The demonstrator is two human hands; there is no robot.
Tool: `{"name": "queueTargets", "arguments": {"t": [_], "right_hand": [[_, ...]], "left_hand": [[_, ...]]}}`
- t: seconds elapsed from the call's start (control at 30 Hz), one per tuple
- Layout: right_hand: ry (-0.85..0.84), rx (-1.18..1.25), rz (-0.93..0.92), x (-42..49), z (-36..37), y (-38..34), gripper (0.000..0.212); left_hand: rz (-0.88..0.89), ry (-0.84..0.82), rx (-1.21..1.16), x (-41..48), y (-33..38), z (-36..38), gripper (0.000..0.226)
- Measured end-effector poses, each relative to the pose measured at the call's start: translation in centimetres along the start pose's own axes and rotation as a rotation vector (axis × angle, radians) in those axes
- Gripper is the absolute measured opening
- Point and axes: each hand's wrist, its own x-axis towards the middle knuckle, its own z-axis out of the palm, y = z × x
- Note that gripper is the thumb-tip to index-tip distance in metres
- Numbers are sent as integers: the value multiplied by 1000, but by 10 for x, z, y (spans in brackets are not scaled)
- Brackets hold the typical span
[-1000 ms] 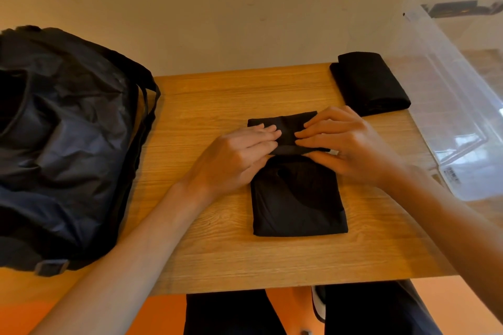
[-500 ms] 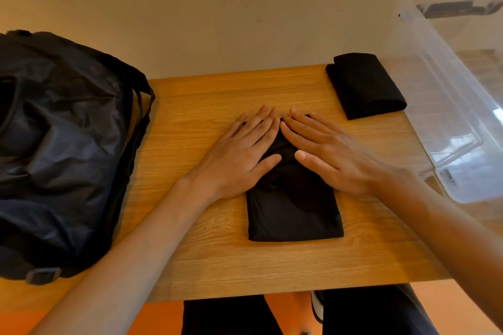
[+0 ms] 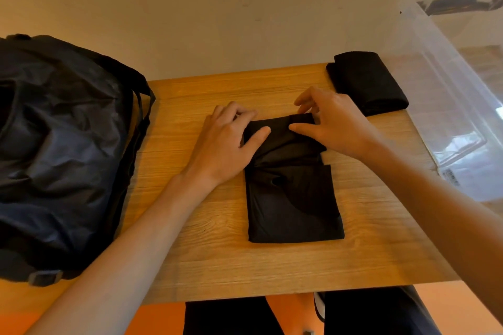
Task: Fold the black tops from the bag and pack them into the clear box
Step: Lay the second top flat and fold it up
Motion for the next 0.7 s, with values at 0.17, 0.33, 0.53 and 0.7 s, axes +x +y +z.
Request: {"name": "queueTargets", "arguments": {"t": [0.17,0.33,0.53,0.7], "right_hand": [[-25,-53,-5,2,-1,5,38],[-3,-64,-1,0,3,2,37],[-24,-58,54,1,2,1,40],[-112,-58,129,6,-2,-2,51]], "left_hand": [[331,-50,-75,-13,4,-23,78],[390,-153,79,-12,0,-11,97],[71,-206,-27,-6,1,2,108],[35,-257,-18,0,3,-4,126]]}}
